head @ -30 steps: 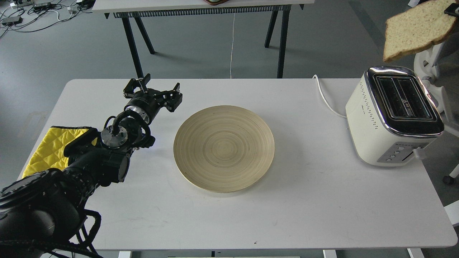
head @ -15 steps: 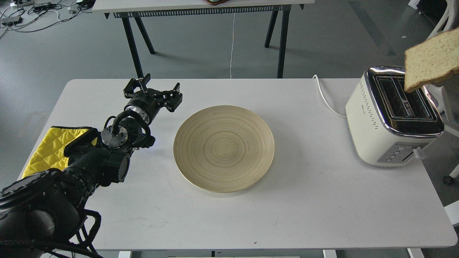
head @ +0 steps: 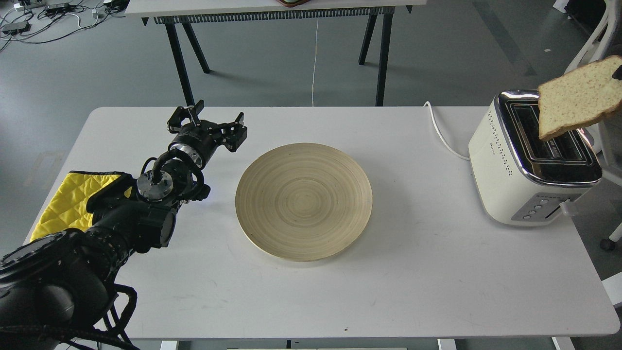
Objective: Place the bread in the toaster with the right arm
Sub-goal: 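Carry the bread over the toaster slot and lower it in, then push the bread down into the slot and open the right gripper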
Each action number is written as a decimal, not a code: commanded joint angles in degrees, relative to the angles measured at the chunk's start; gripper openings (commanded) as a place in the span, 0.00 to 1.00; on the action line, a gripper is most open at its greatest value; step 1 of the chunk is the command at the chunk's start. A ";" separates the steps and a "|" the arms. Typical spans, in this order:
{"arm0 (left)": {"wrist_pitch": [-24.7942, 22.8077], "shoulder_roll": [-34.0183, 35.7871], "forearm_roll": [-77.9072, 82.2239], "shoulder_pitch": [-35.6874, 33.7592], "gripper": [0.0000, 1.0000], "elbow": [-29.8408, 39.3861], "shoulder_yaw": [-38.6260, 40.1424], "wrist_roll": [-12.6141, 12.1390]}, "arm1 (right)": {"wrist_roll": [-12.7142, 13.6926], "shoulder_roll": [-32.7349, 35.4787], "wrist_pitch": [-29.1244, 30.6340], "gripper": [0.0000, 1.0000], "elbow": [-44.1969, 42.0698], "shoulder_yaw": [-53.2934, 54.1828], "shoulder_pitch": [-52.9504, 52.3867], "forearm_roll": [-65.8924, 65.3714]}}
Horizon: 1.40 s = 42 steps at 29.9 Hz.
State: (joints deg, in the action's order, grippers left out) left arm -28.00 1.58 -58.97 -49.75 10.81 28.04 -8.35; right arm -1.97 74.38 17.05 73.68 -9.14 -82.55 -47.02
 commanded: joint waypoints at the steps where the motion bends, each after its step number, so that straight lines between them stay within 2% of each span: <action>1: 0.00 0.00 0.00 0.00 1.00 0.00 0.00 0.00 | 0.04 -0.12 0.00 0.00 0.06 0.00 0.02 0.00; 42: 0.00 0.00 0.00 0.00 1.00 0.00 0.00 0.00 | 0.04 -1.35 0.00 0.00 0.06 0.00 3.27 -0.09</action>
State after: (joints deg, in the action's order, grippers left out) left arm -28.00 1.58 -58.98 -49.73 10.81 28.04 -8.34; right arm -1.93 73.04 17.05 73.82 -9.15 -79.66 -47.11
